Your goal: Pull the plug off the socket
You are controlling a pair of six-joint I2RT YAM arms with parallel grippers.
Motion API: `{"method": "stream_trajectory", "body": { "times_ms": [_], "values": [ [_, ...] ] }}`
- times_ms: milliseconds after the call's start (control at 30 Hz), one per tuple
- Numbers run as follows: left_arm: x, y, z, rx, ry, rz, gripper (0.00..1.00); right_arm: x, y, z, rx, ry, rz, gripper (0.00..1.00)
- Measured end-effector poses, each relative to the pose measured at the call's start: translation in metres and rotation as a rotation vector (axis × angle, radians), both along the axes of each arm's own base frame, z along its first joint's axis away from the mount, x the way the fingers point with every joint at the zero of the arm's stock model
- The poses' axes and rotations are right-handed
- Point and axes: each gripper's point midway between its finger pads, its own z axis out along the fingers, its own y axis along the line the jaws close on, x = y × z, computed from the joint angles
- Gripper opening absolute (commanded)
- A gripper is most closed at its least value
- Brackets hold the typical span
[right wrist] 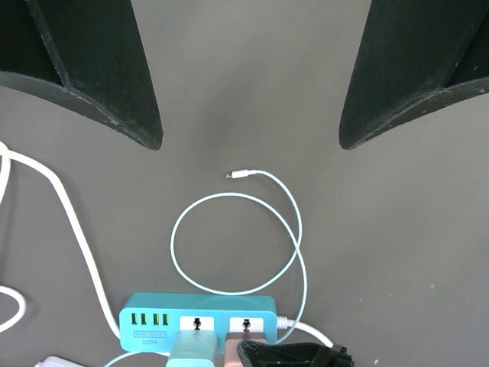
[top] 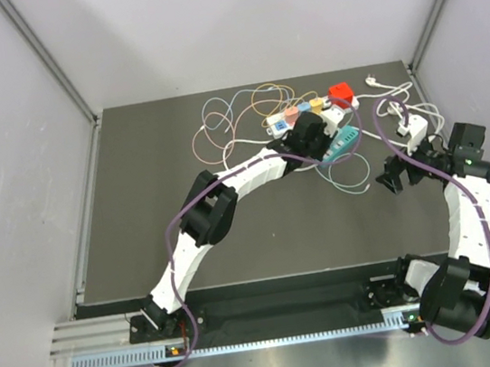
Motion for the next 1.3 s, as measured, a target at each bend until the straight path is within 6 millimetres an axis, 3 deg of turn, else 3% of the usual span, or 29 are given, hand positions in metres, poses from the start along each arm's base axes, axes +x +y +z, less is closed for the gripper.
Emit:
{"method": "stream_trajectory", "body": {
  "times_ms": [267, 467, 600, 733, 867, 1000, 1133, 1300],
  "values": [
    [-0.004, 0.000, 0.001, -0.013, 0.023, -0.011, 0.00, -0.001, 0.004, -0.002, 0.030, 0.022, 0.024, 1.00],
    [-0.016, 0.017, 0.014, -0.096, 0.125, 0.039, 0.00, -0.002, 0.010, -0.004, 0.077, 0.057, 0.058, 1.00],
    [-0.023, 0.039, 0.039, -0.216, 0.208, 0.097, 0.00, -0.002, 0.018, -0.008, 0.161, 0.107, 0.084, 1.00],
    [-0.025, 0.073, 0.070, -0.371, 0.264, 0.165, 0.00, 0.001, 0.029, -0.012, 0.286, 0.175, 0.112, 1.00],
    [-0.031, 0.102, 0.087, -0.444, 0.259, 0.188, 0.00, 0.004, 0.047, -0.019, 0.401, 0.271, 0.129, 1.00],
    [-0.058, 0.116, 0.081, -0.453, 0.261, 0.163, 0.00, 0.013, 0.085, -0.026, 0.411, 0.350, 0.167, 1.00],
    [-0.092, 0.134, 0.060, -0.424, 0.293, 0.155, 0.00, 0.023, 0.124, -0.035, 0.450, 0.406, 0.143, 1.00],
    [-0.117, 0.150, 0.053, -0.417, 0.299, 0.151, 0.00, 0.061, 0.131, -0.045, 0.604, 0.433, -0.056, 1.00]
  ]
}}
